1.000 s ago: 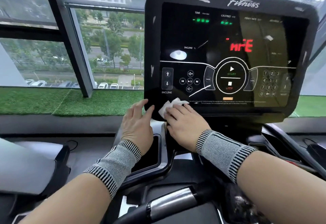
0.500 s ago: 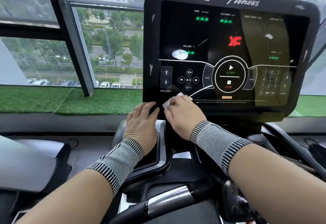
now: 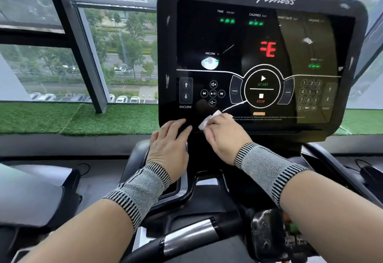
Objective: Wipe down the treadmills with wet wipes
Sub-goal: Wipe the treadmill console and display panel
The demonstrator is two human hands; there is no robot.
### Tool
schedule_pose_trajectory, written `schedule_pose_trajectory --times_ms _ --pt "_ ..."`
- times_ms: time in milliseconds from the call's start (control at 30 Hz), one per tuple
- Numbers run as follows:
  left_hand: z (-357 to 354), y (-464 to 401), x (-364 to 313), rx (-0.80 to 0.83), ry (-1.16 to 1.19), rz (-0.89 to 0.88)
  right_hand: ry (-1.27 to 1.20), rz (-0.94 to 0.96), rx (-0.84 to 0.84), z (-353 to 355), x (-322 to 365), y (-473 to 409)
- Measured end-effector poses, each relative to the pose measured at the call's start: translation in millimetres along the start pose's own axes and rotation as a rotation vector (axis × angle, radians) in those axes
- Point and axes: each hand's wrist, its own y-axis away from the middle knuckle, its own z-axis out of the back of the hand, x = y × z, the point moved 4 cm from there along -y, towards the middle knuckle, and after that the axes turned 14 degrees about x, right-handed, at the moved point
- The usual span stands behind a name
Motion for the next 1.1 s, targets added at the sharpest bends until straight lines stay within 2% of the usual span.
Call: schedule_pose_trajectory --times_ms 100,200,300,400,533,633,767,900,1033,1100 --pt "-7 -4 -3 -0.016 -0.012 0.001 0.183 -0.001 -0.103 4 -9 8" --pt "-10 -8 -9 -0.035 -0.007 0.007 0.282 0.092 0.025 -6 13 -1" --pt "-7 -10 -15 -0.051 -0.016 -0.009 0.157 0.077 -0.037 0 5 3" --pt "-6 -10 -17 -0.047 -0.044 -0.008 0.186 0.046 -0.180 6 -17 15" --pt "-10 -16 -30 -0.064 -0.007 0.000 0.198 0.094 -0.005 1 6 5" --pt "-14 -17 -37 -0.079 -0.033 -0.016 0.227 0.154 -0.021 -2 -8 12" --pt "-17 -15 -37 -0.090 -0.079 0.005 0.172 0.014 -0.151 5 -33 27" --pt "-18 -15 -40 -0.114 -0.046 0.040 0.063 0.062 0.034 -7 -17 10" --pt "-17 -14 -42 -0.098 -0.087 0.052 0.049 0.047 -0.099 -1 -50 30" --pt "-18 -15 -44 -0.106 -0.083 0.085 0.036 0.066 -0.057 -2 -51 30"
